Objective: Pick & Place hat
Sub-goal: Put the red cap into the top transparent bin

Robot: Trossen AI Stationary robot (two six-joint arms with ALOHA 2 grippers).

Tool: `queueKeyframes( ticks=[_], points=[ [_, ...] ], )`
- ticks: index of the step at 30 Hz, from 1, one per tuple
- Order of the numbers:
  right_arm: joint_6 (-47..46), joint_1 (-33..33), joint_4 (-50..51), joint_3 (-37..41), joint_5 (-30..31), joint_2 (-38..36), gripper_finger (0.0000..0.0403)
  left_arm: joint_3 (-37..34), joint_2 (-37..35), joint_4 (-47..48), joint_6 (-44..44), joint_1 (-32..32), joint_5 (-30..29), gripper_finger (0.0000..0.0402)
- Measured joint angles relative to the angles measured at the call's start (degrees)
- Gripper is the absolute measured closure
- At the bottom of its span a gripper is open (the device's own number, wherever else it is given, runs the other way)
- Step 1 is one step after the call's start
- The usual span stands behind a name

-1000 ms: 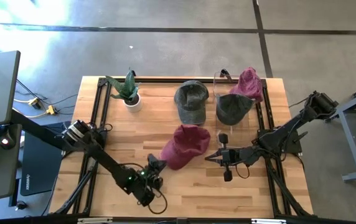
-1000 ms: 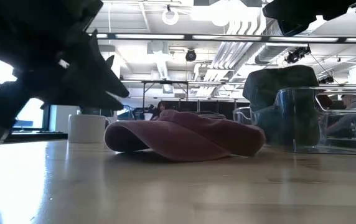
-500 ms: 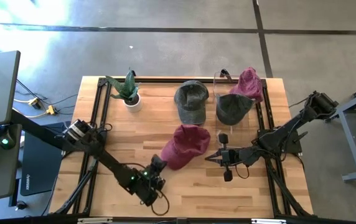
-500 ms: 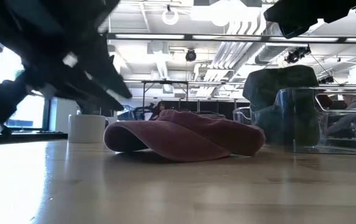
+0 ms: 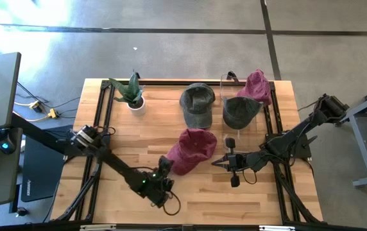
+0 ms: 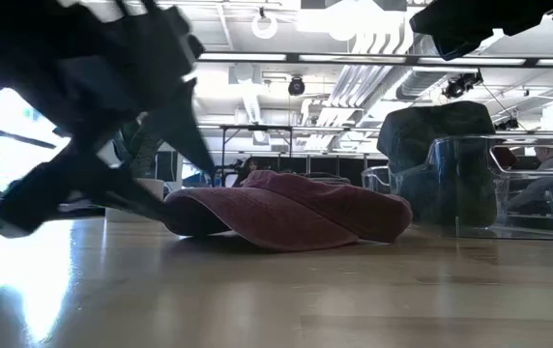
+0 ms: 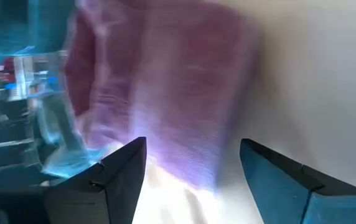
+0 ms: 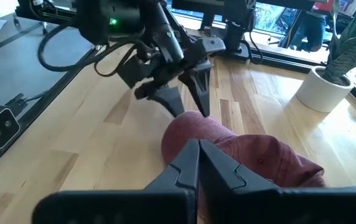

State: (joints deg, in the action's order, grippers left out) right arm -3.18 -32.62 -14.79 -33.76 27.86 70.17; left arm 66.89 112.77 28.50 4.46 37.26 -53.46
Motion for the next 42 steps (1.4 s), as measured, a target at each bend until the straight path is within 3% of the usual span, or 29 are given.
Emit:
queueKeyframes(
  ticks=[4, 8, 11, 15, 18, 24, 28, 35, 42],
  points=[
    [0.0, 0.0, 0.0, 0.0, 0.0, 0.0, 0.0394, 0.2, 2.8, -4.2, -0.2, -2.4, -0.9, 0.0149],
    [0.2, 0.0, 0.4, 0.0, 0.0, 0.0, 0.04, 0.3, 4.0, -8.4, -0.2, -3.3, -9.6, 0.0169],
    [0.2, 0.0, 0.6, 0.0, 0.0, 0.0, 0.0401, 0.2, 4.2, -11.4, -0.2, -3.2, -12.4, 0.0215],
    [0.1, 0.0, 0.6, 0.0, 0.0, 0.0, 0.0396, 1.6, 3.8, -11.0, -1.6, -2.9, -12.6, 0.0316],
    [0.0, 0.0, 0.6, 0.0, 0.0, 0.0, 0.0397, 4.7, 1.4, -8.2, -4.0, -2.7, -10.3, 0.0385],
    [0.0, 0.0, 0.5, 0.0, 0.0, 0.0, 0.0399, 13.5, -6.8, 12.8, -17.7, -0.8, -9.8, 0.0386],
    [0.0, 0.0, 0.6, 0.0, -0.6, 0.0, 0.0395, 18.3, -14.9, 24.3, -27.6, 0.3, -0.2, 0.0395],
    [0.0, 0.0, 0.5, 0.0, -1.3, 0.0, 0.0396, 17.1, -26.4, 24.2, -33.3, -2.5, 27.7, 0.0398],
    [0.1, 0.0, 0.2, 0.0, -1.3, 0.0, 0.0399, 8.4, -27.8, 25.4, -37.9, -15.8, 34.5, 0.0398]
  ],
)
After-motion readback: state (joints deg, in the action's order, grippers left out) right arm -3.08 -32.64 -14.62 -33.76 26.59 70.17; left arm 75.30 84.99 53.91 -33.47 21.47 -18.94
